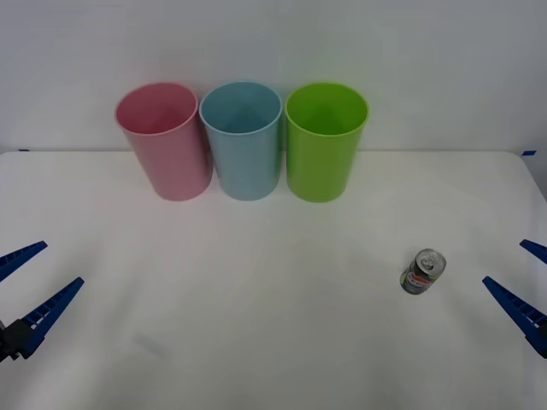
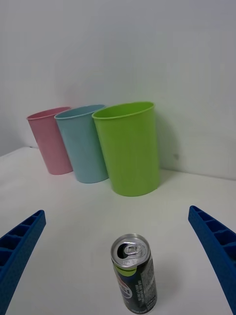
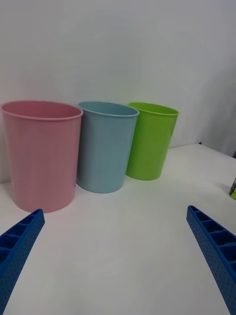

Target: Grasp the object on the table and drop it into the matching bin: aluminum can to the light blue bin, PET bottle to the pink bin.

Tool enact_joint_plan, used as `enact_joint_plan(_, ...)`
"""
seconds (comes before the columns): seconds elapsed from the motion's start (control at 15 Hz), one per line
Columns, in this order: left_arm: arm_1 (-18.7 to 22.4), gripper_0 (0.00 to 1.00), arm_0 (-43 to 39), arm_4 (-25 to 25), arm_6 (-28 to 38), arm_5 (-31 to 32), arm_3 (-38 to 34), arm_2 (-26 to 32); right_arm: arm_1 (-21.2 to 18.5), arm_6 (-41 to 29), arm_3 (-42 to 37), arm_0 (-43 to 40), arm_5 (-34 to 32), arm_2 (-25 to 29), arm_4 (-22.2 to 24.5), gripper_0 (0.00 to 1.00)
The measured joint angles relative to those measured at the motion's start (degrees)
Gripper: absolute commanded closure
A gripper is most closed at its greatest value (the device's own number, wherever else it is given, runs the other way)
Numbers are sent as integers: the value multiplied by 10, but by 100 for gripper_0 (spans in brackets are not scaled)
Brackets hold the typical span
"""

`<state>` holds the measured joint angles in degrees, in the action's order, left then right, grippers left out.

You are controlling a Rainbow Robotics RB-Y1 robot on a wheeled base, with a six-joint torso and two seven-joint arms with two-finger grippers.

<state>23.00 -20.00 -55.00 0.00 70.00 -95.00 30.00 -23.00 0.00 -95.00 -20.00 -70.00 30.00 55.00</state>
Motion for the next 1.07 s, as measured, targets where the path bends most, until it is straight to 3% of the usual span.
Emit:
enact_joint_plan(0.67,0,0,0,0,0,0,0,0,-37,15,19,-29,7,-25,-10,0)
enact_joint_plan(1.07,0,0,0,0,0,0,0,0,-45,138,98,-18,7,-51,-4,0)
